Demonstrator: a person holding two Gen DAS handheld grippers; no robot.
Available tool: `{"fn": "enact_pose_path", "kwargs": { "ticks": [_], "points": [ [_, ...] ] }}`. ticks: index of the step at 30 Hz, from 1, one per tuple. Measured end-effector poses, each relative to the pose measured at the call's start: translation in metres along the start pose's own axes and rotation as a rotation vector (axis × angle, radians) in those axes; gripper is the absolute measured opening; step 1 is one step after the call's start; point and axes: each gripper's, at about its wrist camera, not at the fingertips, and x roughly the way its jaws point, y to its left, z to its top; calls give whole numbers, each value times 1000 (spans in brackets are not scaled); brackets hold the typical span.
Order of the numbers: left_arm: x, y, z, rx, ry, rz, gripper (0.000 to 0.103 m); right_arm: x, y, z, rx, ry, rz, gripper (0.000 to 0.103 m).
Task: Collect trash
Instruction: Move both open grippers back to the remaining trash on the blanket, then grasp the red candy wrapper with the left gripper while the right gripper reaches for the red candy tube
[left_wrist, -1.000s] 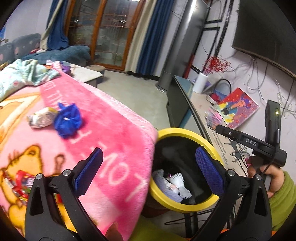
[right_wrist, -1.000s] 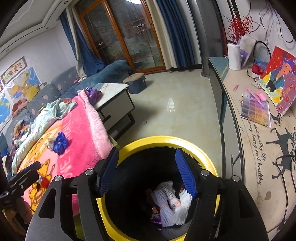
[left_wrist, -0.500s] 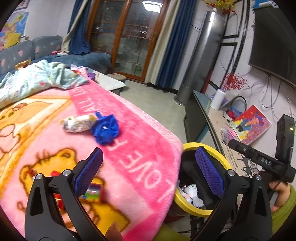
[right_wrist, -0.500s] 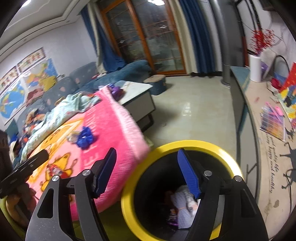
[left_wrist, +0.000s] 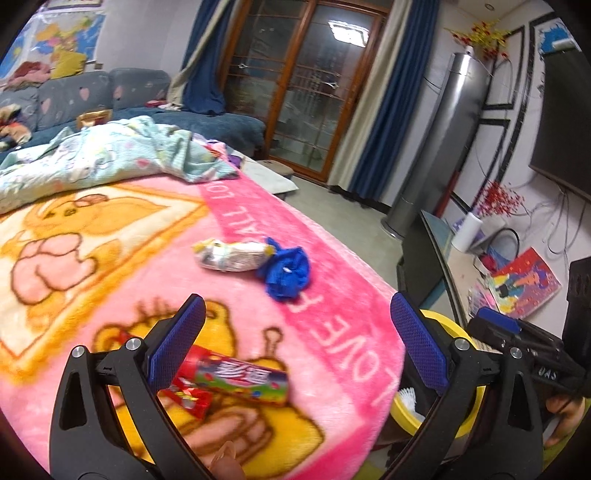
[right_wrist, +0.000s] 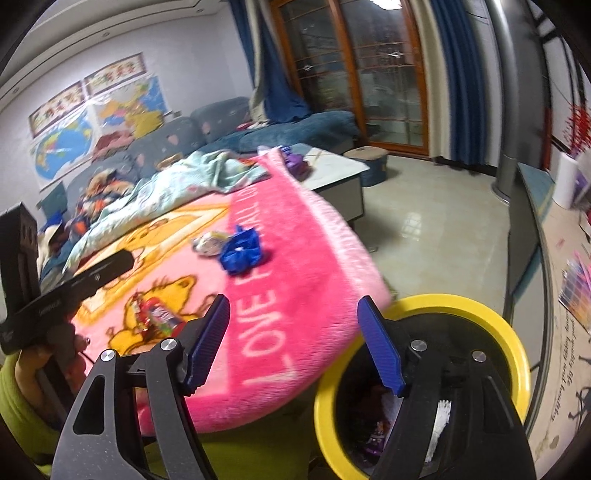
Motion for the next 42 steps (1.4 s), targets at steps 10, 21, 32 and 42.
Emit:
{"fn": "enact_pose_path", "kwargs": {
  "ticks": [10,21,32,42],
  "points": [
    [-16,47,4,-89,-25,86,92,26,58,5,-138,54,102,70],
    [-21,96,-3,-200,1,161,92,62,112,3,-252,119,166,70],
    [-8,140,-22,-319,85,143,87,102,138,-10,-356,204,181,71],
    [10,147,-41,-408,181,25,50,133,144,-21,-434,249,158,70]
  ]
}}
